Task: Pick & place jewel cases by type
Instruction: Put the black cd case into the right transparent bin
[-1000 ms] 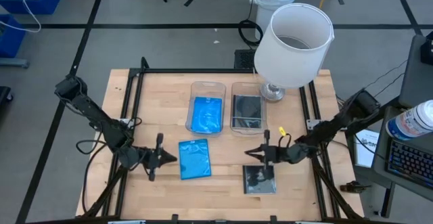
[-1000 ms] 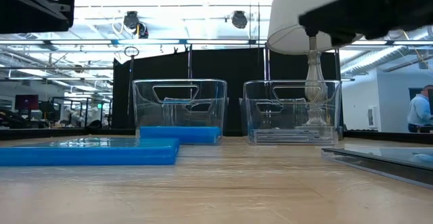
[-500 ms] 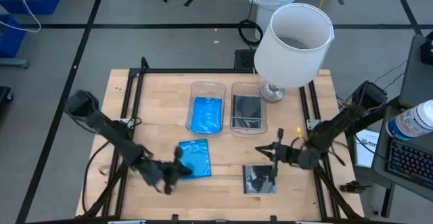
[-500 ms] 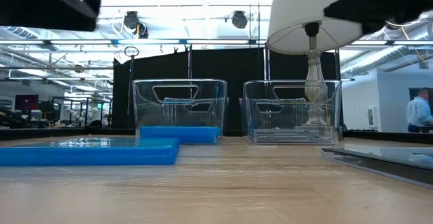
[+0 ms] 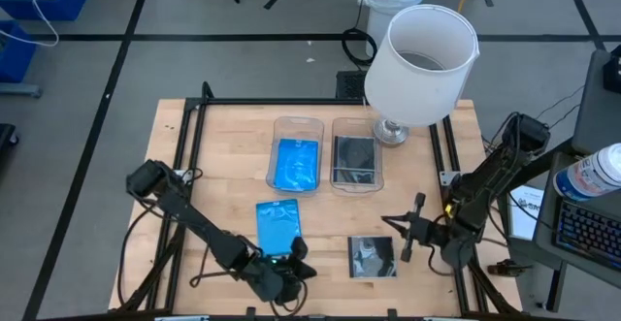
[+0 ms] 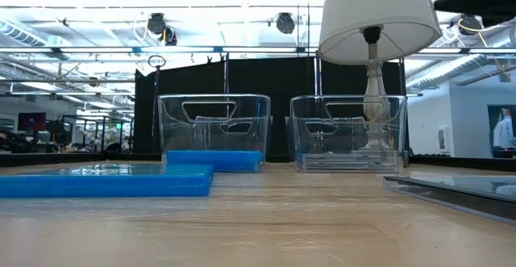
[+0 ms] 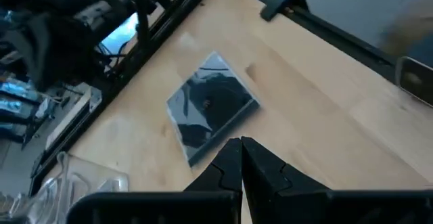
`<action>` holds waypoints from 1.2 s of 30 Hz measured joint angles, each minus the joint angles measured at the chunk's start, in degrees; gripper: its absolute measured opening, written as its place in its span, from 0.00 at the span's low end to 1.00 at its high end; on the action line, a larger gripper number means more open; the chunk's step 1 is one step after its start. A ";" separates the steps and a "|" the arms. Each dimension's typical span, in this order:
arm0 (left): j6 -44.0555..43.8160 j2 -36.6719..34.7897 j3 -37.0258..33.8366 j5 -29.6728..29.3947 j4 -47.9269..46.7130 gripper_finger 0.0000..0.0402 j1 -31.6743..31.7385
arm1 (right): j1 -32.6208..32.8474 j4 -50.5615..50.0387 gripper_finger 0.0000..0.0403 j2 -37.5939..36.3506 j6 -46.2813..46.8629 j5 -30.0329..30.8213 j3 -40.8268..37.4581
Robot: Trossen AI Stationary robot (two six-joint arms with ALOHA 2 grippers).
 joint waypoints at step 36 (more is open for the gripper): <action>-1.73 23.99 28.18 13.27 -6.69 0.68 7.92 | -6.59 -46.98 0.00 -2.51 64.67 -42.30 -0.02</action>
